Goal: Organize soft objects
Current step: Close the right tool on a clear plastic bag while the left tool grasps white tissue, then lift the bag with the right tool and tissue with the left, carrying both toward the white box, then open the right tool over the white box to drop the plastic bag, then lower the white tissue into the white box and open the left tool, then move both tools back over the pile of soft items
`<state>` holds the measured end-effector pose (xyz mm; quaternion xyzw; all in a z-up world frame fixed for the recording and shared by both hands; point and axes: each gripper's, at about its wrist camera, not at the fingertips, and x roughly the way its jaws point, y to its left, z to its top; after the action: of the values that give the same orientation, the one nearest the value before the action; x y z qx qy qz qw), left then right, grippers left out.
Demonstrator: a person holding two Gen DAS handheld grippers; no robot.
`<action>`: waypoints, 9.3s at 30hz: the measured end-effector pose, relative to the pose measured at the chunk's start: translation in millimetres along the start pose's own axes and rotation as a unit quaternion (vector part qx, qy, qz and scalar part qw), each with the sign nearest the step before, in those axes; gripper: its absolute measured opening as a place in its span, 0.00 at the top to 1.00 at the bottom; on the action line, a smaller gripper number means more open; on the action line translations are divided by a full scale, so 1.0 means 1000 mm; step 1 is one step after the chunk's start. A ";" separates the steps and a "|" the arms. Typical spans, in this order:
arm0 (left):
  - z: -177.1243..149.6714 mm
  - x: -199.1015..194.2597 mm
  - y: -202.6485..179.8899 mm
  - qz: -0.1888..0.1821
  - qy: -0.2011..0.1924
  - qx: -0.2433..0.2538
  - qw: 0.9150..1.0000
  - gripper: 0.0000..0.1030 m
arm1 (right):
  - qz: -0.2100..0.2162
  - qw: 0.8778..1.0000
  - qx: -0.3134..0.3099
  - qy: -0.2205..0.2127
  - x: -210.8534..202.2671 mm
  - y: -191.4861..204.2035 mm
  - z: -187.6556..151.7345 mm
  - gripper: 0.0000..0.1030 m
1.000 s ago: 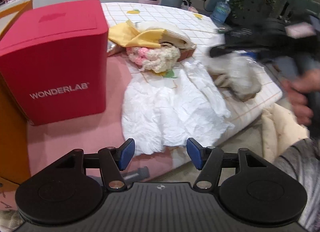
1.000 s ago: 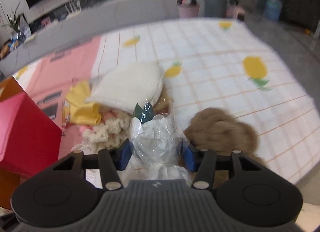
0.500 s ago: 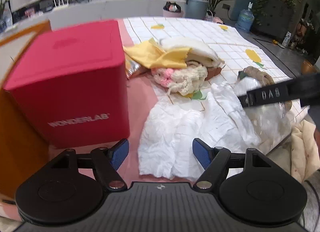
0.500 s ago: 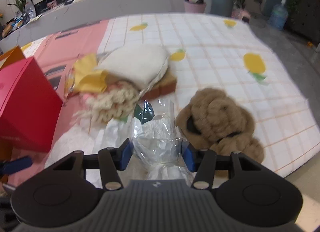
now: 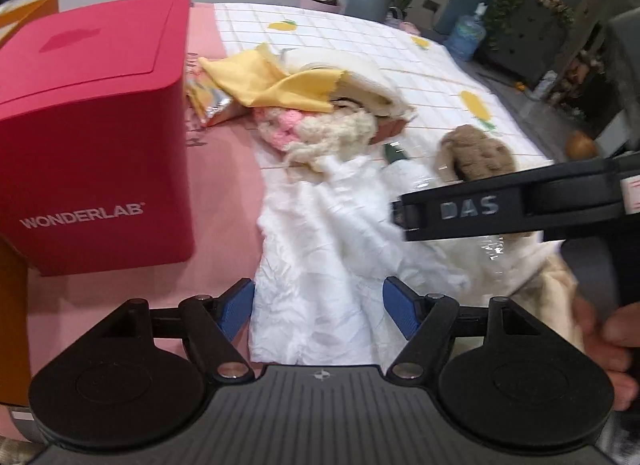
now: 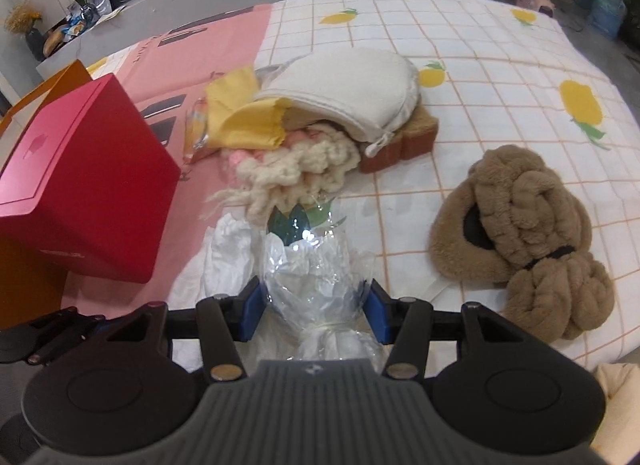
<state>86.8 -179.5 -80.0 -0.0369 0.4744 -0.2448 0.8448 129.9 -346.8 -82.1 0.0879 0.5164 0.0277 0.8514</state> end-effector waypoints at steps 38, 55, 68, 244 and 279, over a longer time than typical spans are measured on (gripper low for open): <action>-0.005 -0.016 0.012 -0.009 -0.036 -0.019 0.999 0.82 | 0.003 0.999 0.012 -0.032 -0.020 -0.003 -0.006 0.49; 0.000 -0.091 0.006 -0.007 -0.123 -0.012 0.992 0.83 | -0.026 0.983 0.053 -0.174 -0.119 0.030 -0.031 0.48; -0.002 -0.177 0.038 -0.020 -0.211 -0.055 0.976 0.83 | -0.016 0.958 0.011 -0.285 -0.199 0.126 -0.038 0.48; 0.008 -0.177 0.095 0.262 -0.138 -0.112 0.948 0.17 | 0.098 0.983 -0.058 -0.147 -0.084 0.202 -0.002 0.06; 0.092 -0.061 -0.070 0.129 -0.095 0.022 0.987 0.17 | -0.106 0.987 0.078 -0.091 -0.062 -0.078 0.050 0.03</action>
<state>109.5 -228.9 38.5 0.0203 0.3870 -0.1397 0.9112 142.0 -438.0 -19.5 0.1003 0.4434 -0.1115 0.8837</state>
